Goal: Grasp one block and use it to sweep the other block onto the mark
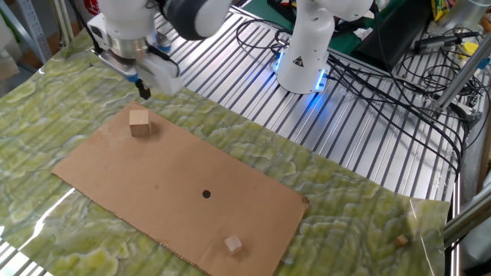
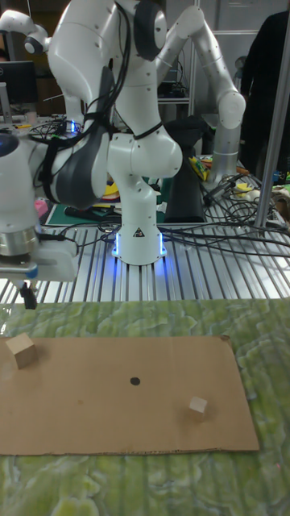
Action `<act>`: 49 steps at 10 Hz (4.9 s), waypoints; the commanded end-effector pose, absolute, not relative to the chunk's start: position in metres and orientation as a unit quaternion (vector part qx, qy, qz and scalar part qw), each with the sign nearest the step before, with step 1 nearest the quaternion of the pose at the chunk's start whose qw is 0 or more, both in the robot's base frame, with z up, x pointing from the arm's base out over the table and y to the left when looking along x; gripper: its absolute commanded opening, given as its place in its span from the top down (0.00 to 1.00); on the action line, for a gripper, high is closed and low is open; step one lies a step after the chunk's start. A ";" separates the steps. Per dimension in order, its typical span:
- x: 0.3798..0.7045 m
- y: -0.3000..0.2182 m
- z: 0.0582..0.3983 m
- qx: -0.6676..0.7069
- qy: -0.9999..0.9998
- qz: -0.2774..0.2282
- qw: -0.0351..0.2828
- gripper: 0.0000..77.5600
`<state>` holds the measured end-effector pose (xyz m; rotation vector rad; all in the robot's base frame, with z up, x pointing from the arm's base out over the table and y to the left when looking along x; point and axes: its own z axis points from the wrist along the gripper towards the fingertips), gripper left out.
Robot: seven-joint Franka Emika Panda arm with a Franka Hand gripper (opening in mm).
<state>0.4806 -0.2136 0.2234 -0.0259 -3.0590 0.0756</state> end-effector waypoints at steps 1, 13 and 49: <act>0.468 -0.264 0.208 -0.096 -0.995 0.014 0.031 1.00; 0.469 -0.250 0.208 -0.268 -0.963 0.017 0.037 1.00; 0.476 -0.266 0.129 -0.366 -0.930 0.007 0.040 0.00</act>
